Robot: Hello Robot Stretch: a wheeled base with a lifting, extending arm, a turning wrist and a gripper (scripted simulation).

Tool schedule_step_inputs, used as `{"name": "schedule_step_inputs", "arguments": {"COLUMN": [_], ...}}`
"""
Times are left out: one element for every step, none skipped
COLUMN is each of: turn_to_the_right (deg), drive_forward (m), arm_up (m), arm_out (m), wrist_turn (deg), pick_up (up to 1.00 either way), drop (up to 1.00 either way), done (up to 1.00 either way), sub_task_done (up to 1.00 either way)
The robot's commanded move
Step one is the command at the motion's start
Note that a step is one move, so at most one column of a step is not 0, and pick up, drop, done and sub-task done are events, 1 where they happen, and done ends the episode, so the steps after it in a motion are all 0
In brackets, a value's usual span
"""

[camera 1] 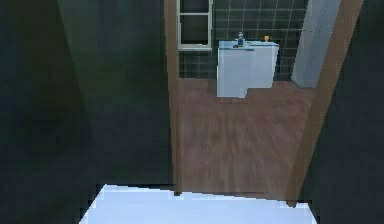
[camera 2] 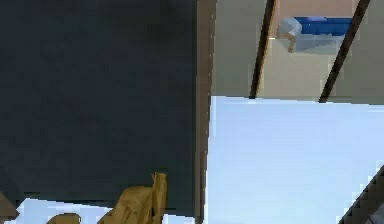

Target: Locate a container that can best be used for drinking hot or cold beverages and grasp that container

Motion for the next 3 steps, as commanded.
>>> {"name": "schedule_step_inputs", "arguments": {"turn_to_the_right": [3.0,0.0,18.0], "drive_forward": [0.00,0.60,0.00], "arm_up": [0.00,0.00,0.00], "arm_out": [0.00,0.00,0.00], "wrist_turn": [0.0,0.0,0.0], "pick_up": [0.00,0.00,0.00], "drop": [0.00,0.00,0.00], "done": [0.00,0.00,0.00], "sub_task_done": [0.00,0.00,0.00]}}
